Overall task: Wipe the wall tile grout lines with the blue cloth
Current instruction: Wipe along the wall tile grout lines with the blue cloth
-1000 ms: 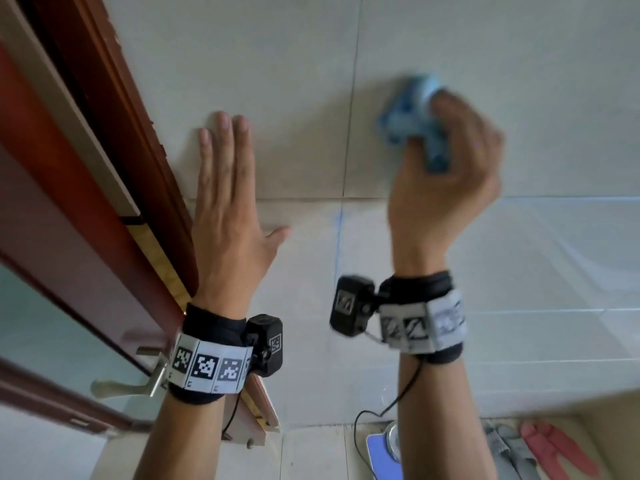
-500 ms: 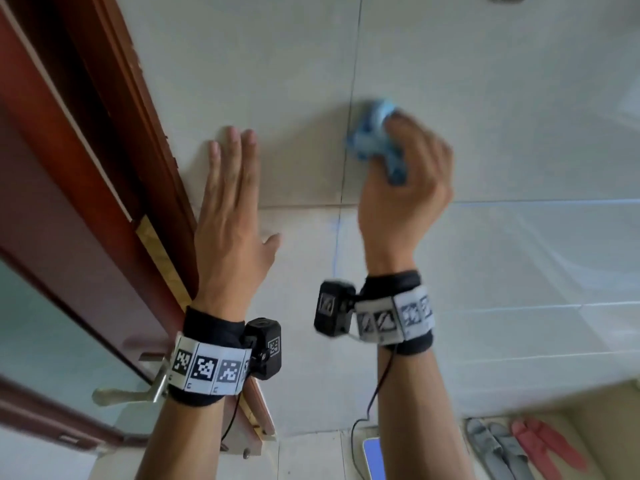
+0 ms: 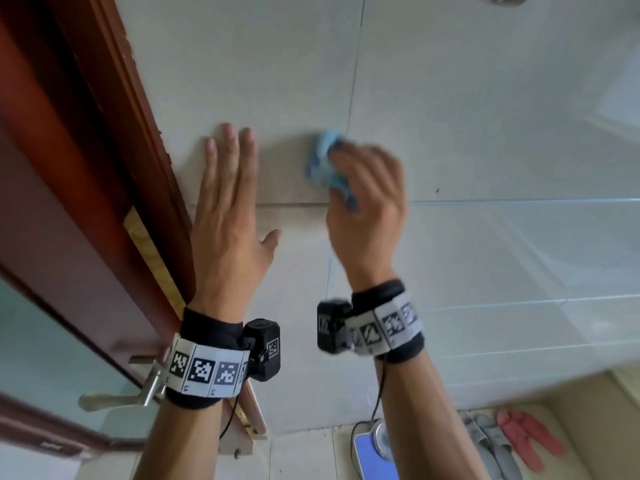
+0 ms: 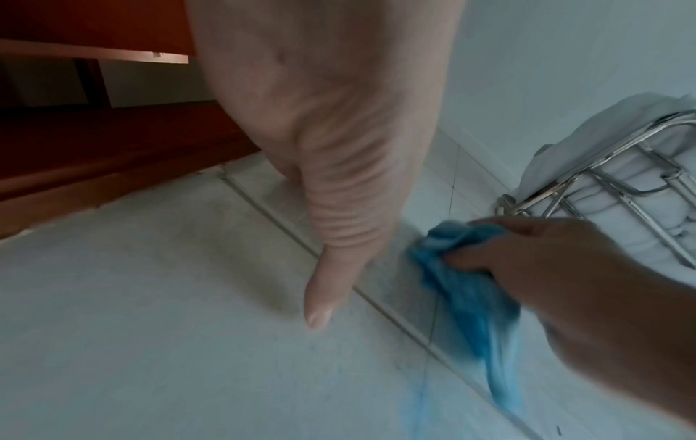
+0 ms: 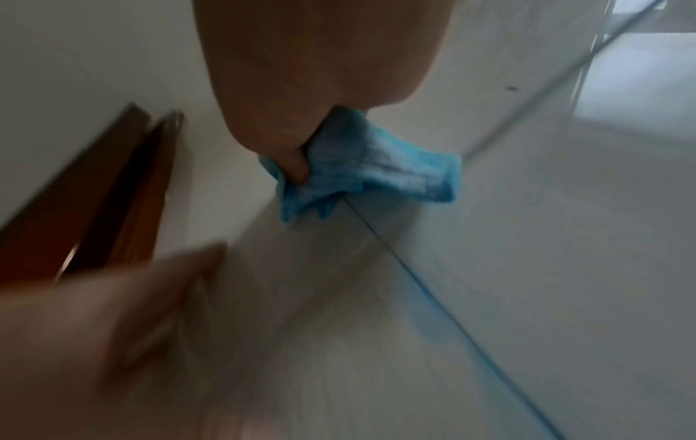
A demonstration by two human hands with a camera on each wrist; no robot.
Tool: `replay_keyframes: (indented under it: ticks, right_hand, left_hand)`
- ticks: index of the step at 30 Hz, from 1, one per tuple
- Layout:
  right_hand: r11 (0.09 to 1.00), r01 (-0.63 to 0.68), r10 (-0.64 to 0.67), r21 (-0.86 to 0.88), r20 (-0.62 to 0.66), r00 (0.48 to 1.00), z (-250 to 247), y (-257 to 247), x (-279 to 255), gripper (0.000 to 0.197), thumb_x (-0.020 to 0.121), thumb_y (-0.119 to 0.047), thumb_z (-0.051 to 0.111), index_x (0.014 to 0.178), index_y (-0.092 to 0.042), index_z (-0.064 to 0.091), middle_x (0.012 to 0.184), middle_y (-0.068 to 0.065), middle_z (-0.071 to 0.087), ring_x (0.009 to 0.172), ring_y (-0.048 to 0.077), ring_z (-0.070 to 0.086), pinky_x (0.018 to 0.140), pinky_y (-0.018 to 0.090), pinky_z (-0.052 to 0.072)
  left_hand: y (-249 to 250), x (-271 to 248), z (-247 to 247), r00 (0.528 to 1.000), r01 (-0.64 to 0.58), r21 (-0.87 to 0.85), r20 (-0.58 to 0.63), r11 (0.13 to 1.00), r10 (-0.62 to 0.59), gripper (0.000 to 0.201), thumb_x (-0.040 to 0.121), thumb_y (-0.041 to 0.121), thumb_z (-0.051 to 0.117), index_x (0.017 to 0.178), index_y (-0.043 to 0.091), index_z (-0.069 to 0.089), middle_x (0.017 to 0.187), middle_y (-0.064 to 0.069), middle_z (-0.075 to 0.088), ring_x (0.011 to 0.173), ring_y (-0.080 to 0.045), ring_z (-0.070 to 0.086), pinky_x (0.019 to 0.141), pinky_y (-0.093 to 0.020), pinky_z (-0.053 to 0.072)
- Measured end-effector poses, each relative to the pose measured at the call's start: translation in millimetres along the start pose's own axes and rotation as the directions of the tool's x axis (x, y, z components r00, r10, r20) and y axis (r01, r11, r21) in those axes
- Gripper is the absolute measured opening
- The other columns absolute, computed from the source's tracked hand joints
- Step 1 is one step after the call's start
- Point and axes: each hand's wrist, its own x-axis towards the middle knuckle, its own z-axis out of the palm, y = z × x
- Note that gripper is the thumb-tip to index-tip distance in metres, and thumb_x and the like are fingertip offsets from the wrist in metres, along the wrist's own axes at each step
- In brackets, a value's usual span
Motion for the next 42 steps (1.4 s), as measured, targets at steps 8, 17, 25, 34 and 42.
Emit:
replay_keyframes:
  ticks: [8,17,25,34,42]
  right_hand:
    - [1.0,-0.001,-0.001,-0.009,-0.253,0.968,6.0,-4.0,69.4,0.036,0.075,0.015,0.069,0.104,-0.002,0.079,0.113,0.006,0.076,0.106,0.033,0.066,0.094,0.033,0.053]
    - [0.999,0.025,-0.023,0.024,-0.074,0.997,-3.8,-0.7,35.2,0.04,0.071,0.023,0.067,0.101,-0.001,0.079,0.11,0.009,0.077,0.102,0.032,0.066,0.098,0.024,0.048]
    - [0.997,0.053,-0.04,0.053,-0.22,0.975,-1.1,7.5,74.6,0.031,0.075,0.013,0.07,0.101,-0.002,0.079,0.109,0.006,0.076,0.103,0.031,0.067,0.091,0.026,0.05]
    - [0.999,0.0,0.0,0.038,-0.002,1.0,15.5,37.0,-100.3,0.031,0.082,0.022,0.068,0.1,0.001,0.08,0.114,0.01,0.076,0.105,0.036,0.068,0.088,0.046,0.057]
    - [0.99,-0.094,0.109,0.106,-0.141,0.984,6.3,36.4,-53.9,0.023,0.083,0.016,0.075,0.101,0.002,0.079,0.112,0.011,0.076,0.104,0.034,0.068,0.09,0.04,0.056]
  left_hand:
    - [7.1,14.9,-4.4,0.996,-0.012,-0.087,-0.087,0.996,0.004,0.118,0.076,0.018,0.086,0.167,0.011,0.013,0.176,-0.008,0.005,0.162,-0.029,0.0,0.131,-0.046,0.017]
    - [2.5,15.6,-11.6,0.999,-0.042,-0.01,-0.02,0.999,0.042,0.13,0.071,0.018,0.092,0.168,0.014,0.005,0.176,-0.006,-0.003,0.162,-0.027,-0.005,0.132,-0.043,0.014]
    - [0.7,10.0,-8.5,0.999,-0.045,0.013,-0.013,0.999,0.045,0.128,0.071,0.016,0.092,0.168,0.014,0.008,0.176,-0.005,0.0,0.162,-0.026,-0.004,0.131,-0.045,0.019]
    - [-1.8,-16.0,12.0,0.999,0.026,0.043,0.043,0.999,-0.027,0.143,0.065,0.03,0.097,0.166,0.006,-0.001,0.174,-0.013,-0.01,0.161,-0.033,-0.011,0.132,-0.043,0.004]
    - [0.8,-21.7,20.5,0.999,0.011,0.061,0.04,0.998,-0.014,0.144,0.064,0.031,0.097,0.166,0.005,0.0,0.174,-0.018,-0.008,0.16,-0.039,-0.009,0.132,-0.048,0.006]
